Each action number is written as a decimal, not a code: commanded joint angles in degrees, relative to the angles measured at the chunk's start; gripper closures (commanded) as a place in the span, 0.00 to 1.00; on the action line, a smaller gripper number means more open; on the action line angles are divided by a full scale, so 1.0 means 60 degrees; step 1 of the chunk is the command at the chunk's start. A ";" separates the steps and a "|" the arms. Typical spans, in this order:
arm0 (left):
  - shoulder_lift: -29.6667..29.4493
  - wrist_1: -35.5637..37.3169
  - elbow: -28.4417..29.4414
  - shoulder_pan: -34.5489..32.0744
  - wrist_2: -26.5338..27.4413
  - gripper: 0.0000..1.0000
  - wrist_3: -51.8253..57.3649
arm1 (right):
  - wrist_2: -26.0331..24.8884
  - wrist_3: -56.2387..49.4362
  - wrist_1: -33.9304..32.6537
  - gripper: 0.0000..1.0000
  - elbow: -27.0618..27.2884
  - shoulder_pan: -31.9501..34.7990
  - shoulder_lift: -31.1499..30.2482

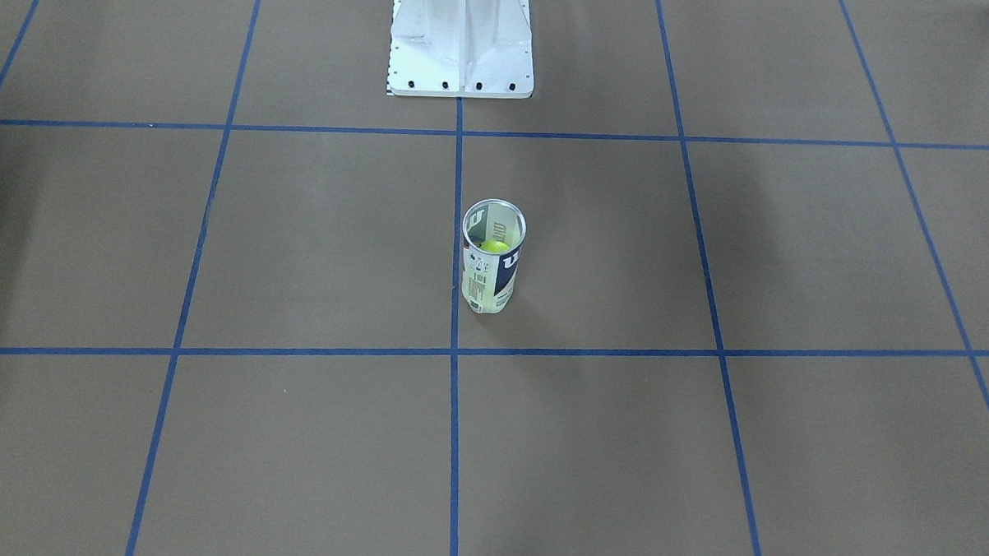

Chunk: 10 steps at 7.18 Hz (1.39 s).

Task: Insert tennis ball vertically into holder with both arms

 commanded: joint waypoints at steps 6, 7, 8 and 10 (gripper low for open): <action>0.1226 -0.0166 0.0386 -0.0994 -0.1600 0.00 -0.0362 | -0.0442 0.1365 0.2352 0.00 -0.0194 0.0277 -0.1357; 0.1284 -0.0210 0.0444 -0.0965 -0.2087 0.00 -0.2187 | -0.0308 0.1664 0.2352 0.00 -0.0165 0.0307 -0.1371; 0.1328 -0.0196 0.0329 -0.0936 -0.2135 0.00 -0.2989 | -0.0147 0.1667 0.2338 0.00 -0.0165 0.0495 -0.1371; 0.1460 -0.0196 0.0357 -0.0935 -0.2151 0.00 -0.3040 | 0.0366 0.1856 0.1902 0.00 0.0372 0.0964 -0.1444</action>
